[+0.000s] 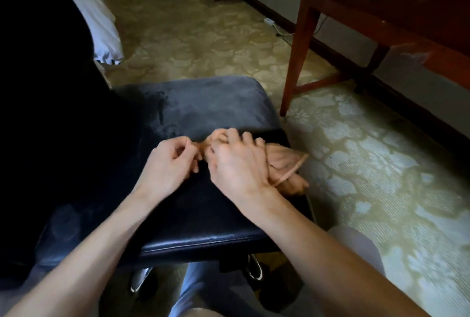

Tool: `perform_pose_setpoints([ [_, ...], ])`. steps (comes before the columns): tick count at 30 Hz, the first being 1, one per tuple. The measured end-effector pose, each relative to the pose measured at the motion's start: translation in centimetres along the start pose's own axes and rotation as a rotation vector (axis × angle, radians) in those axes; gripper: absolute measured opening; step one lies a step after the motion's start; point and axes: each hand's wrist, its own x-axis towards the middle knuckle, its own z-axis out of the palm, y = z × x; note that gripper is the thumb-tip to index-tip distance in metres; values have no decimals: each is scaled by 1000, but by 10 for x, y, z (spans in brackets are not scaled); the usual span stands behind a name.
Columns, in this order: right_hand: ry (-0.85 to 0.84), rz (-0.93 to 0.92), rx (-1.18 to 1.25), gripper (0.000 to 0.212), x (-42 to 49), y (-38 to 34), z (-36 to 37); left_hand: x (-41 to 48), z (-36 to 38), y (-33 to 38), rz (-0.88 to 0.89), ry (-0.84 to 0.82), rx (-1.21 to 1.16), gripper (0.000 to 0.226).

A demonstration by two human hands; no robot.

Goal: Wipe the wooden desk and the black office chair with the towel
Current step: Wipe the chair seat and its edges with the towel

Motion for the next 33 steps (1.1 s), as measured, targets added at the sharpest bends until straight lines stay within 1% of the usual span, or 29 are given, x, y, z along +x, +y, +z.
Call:
perform_pose_setpoints([
  [2,-62,-61,-25,30,4,-26,-3,-10,-32,-17,-43,129,181,29],
  [4,-140,-155,-14,33,9,-52,-11,-22,-57,-39,-164,235,397,26],
  [5,-141,-184,24,35,11,-63,-13,-30,-67,-51,-215,273,495,24],
  [6,-149,-201,75,35,18,-76,-18,-35,-78,-60,-211,303,573,21],
  [7,-147,-218,106,35,19,-84,-21,-42,-80,-69,-166,321,618,18],
  [8,-99,-250,129,34,22,-97,-24,-47,-84,-76,-105,343,649,17],
  [9,-16,-290,138,34,24,-109,-24,-52,-87,-85,-57,346,681,18],
  [10,44,-330,130,35,25,-120,-22,-56,-89,-92,-28,352,710,22],
  [11,69,-379,117,35,27,-129,-16,-59,-89,-97,-7,365,726,28],
  [12,70,-433,95,35,28,-134,-8,-60,-89,-101,-1,378,729,33],
  [14,-9,-478,56,36,33,-130,3,-60,-88,-105,-7,399,718,38],
  [16,-39,-418,43,36,39,-110,9,-58,-88,-107,-17,374,689,44],
  [18,-25,-322,8,39,46,-80,12,-56,-89,-107,-32,349,668,49],
  [20,-19,-202,-64,43,52,-42,13,-56,-89,-108,-37,344,665,50],
  [24,-87,77,-156,48,64,29,9,-57,-87,-106,-53,367,669,50],
  [26,-95,165,-175,49,67,38,6,-58,-84,-103,-54,383,686,49],
  [27,-76,167,-168,49,67,32,3,-57,-82,-102,-56,385,701,48],
  [29,-9,50,-104,48,62,-6,0,-57,-80,-101,-61,384,732,47],
  [32,44,-254,32,46,51,-93,2,-59,-79,-104,-67,382,739,47],
  [33,28,-333,66,44,48,-119,9,-59,-80,-105,-66,385,735,48],
])
